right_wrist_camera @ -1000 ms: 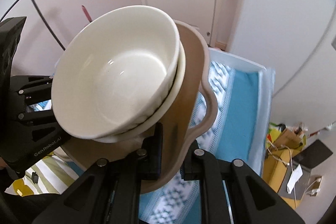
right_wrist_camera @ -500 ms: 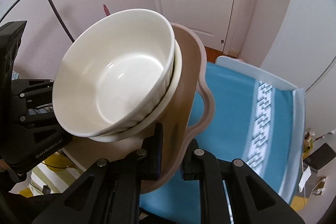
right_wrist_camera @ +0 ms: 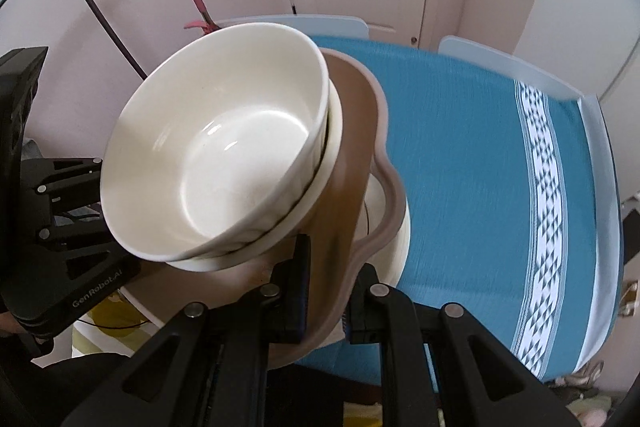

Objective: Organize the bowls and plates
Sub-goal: 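Carry the basin with bowls and lower it onto the plate stack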

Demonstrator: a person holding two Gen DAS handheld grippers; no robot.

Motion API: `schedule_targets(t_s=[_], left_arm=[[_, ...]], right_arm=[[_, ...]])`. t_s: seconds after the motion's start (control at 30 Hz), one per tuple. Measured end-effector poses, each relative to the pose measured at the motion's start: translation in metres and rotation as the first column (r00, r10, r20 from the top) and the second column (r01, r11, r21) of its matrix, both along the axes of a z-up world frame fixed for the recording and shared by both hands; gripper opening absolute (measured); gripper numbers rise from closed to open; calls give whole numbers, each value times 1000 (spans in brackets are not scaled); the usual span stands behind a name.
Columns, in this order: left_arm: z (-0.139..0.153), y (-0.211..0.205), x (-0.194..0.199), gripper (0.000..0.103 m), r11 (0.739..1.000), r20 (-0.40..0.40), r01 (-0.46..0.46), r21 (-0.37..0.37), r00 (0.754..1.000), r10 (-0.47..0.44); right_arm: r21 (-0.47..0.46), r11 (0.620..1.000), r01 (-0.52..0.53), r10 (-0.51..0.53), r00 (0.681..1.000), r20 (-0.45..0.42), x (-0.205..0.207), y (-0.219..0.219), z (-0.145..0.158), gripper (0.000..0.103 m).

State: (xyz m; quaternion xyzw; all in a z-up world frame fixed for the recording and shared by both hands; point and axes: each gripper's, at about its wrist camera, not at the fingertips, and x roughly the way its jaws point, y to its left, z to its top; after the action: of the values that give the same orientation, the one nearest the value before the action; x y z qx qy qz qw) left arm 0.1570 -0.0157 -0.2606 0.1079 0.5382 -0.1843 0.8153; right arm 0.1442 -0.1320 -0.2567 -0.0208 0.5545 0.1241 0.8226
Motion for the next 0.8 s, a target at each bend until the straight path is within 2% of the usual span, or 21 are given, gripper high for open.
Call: schedule_targets(t_s=[0.47, 0.8], left_arm=[[-30, -8, 0, 9, 999, -46, -49, -12, 998, 49], [-33, -9, 2, 9, 999, -32, -52, -1, 998, 52]], right_arm=[[7, 1000, -4, 4, 1000, 4, -2, -4, -20, 12], [28, 999, 20, -20, 1000, -2, 0, -10, -26, 12]])
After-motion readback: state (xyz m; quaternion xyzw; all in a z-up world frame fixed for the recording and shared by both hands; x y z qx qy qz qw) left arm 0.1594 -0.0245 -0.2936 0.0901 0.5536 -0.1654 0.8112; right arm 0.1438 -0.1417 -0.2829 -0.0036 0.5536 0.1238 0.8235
